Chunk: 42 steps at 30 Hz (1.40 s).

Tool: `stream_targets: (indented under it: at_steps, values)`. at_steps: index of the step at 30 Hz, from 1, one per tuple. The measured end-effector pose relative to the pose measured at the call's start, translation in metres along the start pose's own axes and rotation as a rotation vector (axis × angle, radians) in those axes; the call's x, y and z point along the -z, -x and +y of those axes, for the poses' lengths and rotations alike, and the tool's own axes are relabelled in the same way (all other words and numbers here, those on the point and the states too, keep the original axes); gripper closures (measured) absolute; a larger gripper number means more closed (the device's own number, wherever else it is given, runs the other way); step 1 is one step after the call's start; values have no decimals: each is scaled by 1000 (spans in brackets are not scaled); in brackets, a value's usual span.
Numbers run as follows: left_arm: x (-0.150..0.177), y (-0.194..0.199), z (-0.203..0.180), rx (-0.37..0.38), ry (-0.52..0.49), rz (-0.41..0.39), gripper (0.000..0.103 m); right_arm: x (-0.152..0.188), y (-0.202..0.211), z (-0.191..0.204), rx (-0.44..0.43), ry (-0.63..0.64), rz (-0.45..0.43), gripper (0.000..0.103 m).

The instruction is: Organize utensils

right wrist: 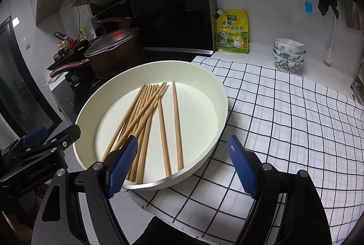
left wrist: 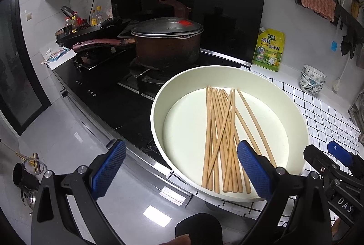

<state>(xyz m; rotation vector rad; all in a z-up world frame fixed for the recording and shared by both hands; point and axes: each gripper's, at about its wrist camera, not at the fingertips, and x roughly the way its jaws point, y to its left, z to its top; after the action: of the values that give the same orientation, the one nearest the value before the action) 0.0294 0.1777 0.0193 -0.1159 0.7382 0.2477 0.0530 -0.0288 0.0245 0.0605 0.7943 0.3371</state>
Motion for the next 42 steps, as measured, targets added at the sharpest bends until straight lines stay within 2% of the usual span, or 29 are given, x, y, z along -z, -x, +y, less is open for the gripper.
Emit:
stream_targets:
  at_steps: [21, 42]
  values:
    - [1, -2, 1, 3, 1, 22, 6, 1, 2, 4, -5, 7, 4, 26]
    - [2, 2, 1, 6, 4, 8, 6, 2, 3, 4, -7, 6, 3, 26]
